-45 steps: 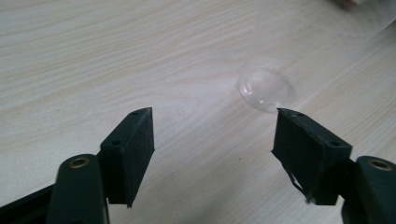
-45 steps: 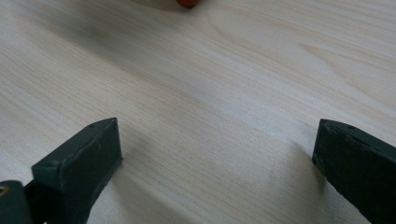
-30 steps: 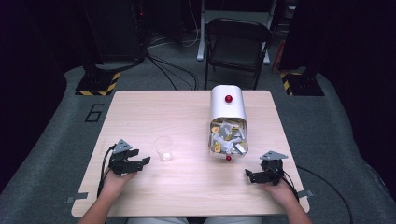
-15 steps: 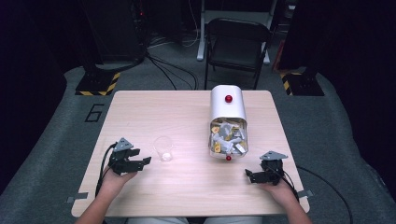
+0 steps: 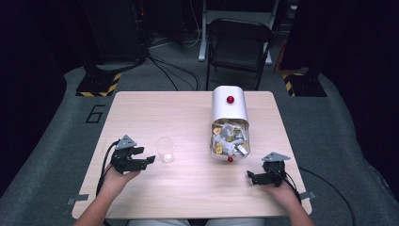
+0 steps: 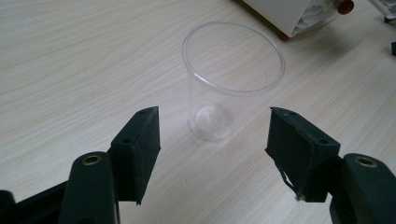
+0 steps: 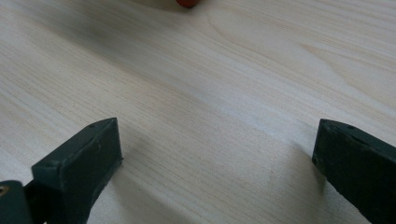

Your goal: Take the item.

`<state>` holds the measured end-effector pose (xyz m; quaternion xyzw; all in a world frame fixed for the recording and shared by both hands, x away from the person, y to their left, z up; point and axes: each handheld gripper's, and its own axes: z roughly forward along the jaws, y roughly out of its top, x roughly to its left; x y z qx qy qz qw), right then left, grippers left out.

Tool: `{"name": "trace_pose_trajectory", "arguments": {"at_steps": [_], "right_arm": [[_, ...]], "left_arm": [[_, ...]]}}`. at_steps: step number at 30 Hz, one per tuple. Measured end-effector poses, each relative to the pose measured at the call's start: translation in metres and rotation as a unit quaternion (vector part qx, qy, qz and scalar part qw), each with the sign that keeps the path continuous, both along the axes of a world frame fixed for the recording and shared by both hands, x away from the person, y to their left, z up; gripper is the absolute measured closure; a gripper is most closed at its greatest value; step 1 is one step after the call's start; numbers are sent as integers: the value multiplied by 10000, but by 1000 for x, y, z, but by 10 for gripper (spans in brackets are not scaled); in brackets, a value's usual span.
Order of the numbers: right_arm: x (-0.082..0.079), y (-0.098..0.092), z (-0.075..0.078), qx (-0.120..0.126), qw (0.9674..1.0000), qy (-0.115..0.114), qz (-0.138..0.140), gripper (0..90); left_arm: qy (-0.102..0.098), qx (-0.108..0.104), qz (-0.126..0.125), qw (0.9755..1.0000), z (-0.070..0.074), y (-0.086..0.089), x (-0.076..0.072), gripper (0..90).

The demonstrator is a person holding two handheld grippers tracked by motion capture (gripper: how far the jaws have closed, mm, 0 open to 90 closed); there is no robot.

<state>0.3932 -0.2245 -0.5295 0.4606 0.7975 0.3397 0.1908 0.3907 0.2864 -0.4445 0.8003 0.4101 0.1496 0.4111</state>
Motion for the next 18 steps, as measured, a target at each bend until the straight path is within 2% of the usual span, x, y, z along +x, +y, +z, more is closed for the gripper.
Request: {"name": "trace_pose_trajectory", "arguments": {"at_steps": [18], "right_arm": [[0,0,0,-7,10000,2,-7,7]], "left_arm": [[-52,47,-116,9999,18,-11,3,355]]}}
